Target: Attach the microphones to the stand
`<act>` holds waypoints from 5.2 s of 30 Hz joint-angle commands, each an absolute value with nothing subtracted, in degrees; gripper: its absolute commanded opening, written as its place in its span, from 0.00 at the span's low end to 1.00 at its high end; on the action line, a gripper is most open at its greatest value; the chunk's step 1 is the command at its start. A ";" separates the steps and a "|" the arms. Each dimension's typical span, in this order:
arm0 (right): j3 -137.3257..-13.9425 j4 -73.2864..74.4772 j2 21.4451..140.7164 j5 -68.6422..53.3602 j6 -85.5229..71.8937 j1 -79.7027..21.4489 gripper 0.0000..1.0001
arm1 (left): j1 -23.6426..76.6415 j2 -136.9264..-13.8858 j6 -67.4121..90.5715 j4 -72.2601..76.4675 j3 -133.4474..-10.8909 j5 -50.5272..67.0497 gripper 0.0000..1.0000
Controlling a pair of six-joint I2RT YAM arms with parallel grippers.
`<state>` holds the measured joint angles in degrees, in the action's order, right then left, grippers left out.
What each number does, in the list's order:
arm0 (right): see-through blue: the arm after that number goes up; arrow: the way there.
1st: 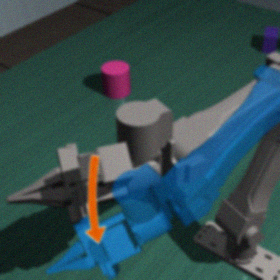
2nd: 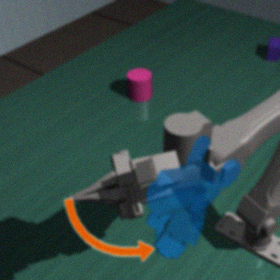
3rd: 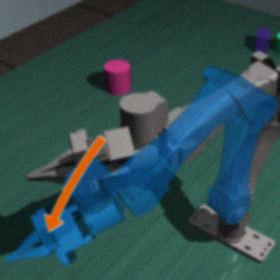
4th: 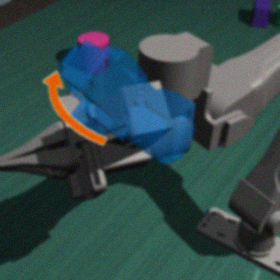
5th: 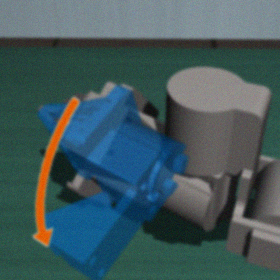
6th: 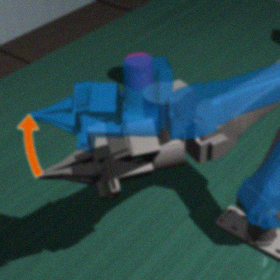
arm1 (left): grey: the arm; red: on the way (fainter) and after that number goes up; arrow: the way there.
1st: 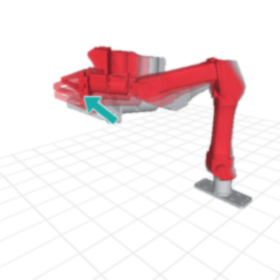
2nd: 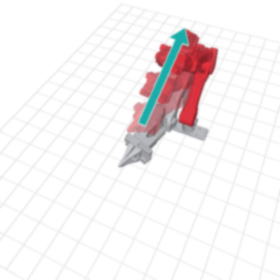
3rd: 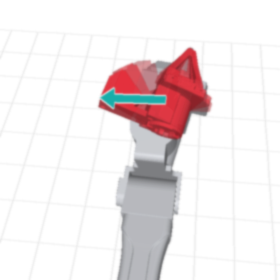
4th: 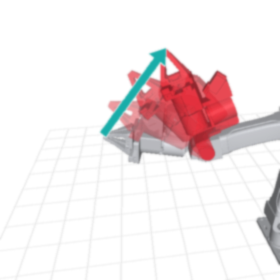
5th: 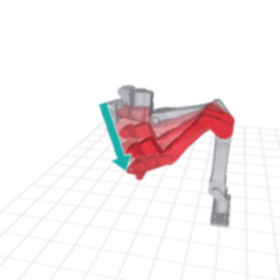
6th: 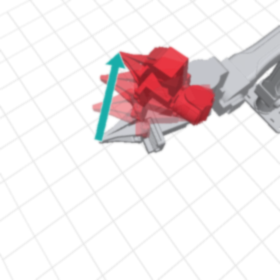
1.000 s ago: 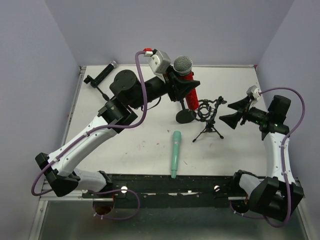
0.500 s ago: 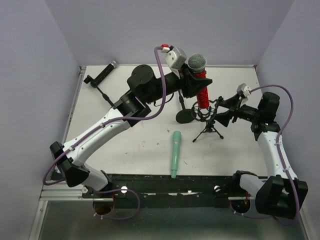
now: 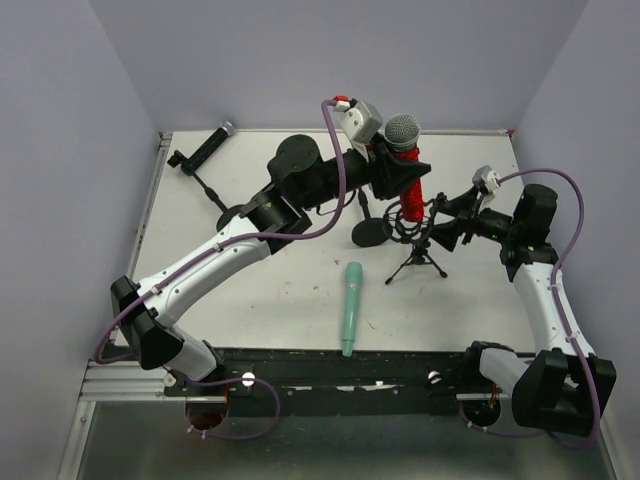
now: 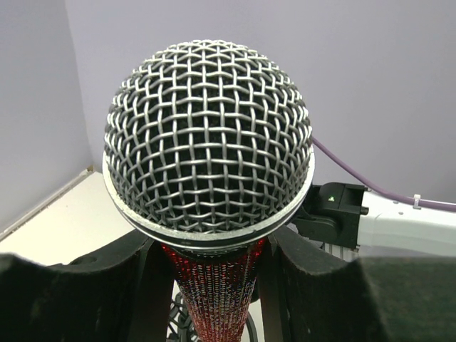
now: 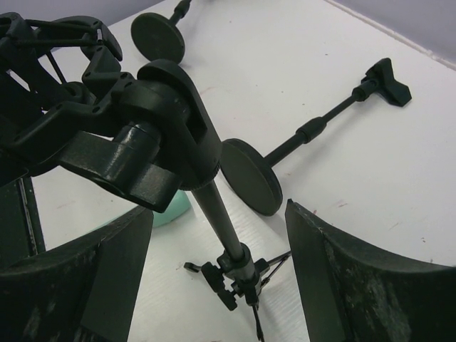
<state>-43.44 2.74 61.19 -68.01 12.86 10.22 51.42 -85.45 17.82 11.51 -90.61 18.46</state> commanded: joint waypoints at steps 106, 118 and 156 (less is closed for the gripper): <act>-42.45 0.79 61.61 -66.89 11.16 9.32 0.82 | 51.94 -90.97 10.11 7.90 -81.48 24.88 0.00; -42.45 0.79 61.87 -66.88 11.07 9.14 0.82 | 53.35 -86.04 9.14 26.46 -68.47 13.71 0.00; -42.45 0.79 62.05 -66.88 10.99 9.05 0.82 | 53.44 -92.02 10.28 21.80 -69.26 17.23 0.00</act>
<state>-43.00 1.76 61.71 -67.18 11.35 9.43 53.28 -89.03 10.79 27.44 -71.64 18.68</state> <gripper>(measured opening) 0.817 0.499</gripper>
